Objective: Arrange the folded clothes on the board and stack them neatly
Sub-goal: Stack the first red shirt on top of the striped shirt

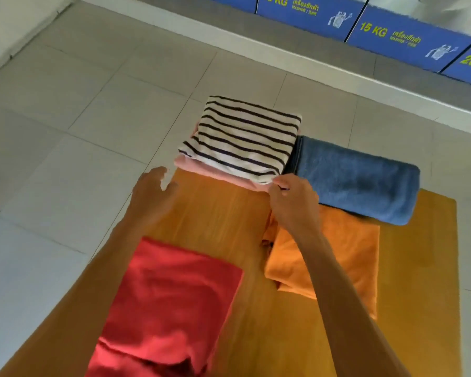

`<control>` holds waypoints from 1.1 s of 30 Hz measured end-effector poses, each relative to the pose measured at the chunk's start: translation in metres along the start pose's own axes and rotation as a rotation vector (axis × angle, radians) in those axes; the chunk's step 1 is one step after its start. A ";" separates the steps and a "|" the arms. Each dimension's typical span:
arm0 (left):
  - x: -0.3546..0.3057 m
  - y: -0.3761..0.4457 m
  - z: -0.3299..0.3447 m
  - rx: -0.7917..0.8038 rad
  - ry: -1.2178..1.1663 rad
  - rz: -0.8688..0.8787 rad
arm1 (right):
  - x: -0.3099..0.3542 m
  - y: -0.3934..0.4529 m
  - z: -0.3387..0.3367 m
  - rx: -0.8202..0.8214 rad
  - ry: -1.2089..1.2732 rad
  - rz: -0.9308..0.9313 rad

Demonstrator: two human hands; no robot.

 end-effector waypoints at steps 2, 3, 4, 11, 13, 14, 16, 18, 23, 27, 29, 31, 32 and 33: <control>0.039 -0.034 -0.010 0.000 -0.012 -0.104 | -0.014 -0.039 0.008 0.079 0.045 0.031; 0.057 -0.051 -0.015 -0.010 -0.012 -0.147 | -0.023 -0.060 0.014 0.124 0.073 0.064; 0.071 -0.068 -0.019 -0.024 -0.003 -0.180 | -0.032 -0.079 0.021 0.172 0.091 0.097; 0.130 -0.149 -0.010 -0.029 0.155 -0.310 | -0.079 -0.204 0.097 0.594 0.098 0.372; 0.133 -0.157 -0.013 -0.081 0.204 -0.328 | -0.082 -0.220 0.120 0.616 0.198 0.440; 0.131 -0.159 -0.015 -0.111 0.214 -0.336 | -0.080 -0.223 0.129 0.602 0.220 0.444; 0.127 -0.162 -0.017 -0.161 0.200 -0.348 | -0.070 -0.225 0.141 0.554 0.245 0.427; 0.126 -0.161 -0.017 -0.165 0.182 -0.354 | -0.054 -0.221 0.140 0.491 0.266 0.393; 0.122 -0.154 -0.010 -0.047 -0.083 -0.368 | -0.047 -0.199 0.134 0.418 0.480 0.434; 0.114 -0.148 -0.002 -0.023 -0.266 -0.334 | -0.065 -0.180 0.128 0.343 0.680 0.554; 0.114 -0.142 -0.002 -0.029 -0.326 -0.325 | -0.074 -0.171 0.116 0.307 0.698 0.565; 0.114 -0.134 0.002 -0.006 -0.411 -0.335 | -0.080 -0.161 0.104 0.290 0.691 0.539; 0.113 -0.131 0.006 0.034 -0.432 -0.357 | -0.080 -0.155 0.098 0.291 0.684 0.510; 0.110 -0.127 0.011 0.089 -0.429 -0.372 | -0.081 -0.148 0.094 0.303 0.680 0.478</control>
Point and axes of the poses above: each hand's wrist, its own y-axis towards the middle knuckle, its own z-axis out of the palm, x = y × z, the point moved 9 cm from there along y, towards the middle knuckle, and after that the axes turned 3 degrees about -y, right-handed, at the moved point
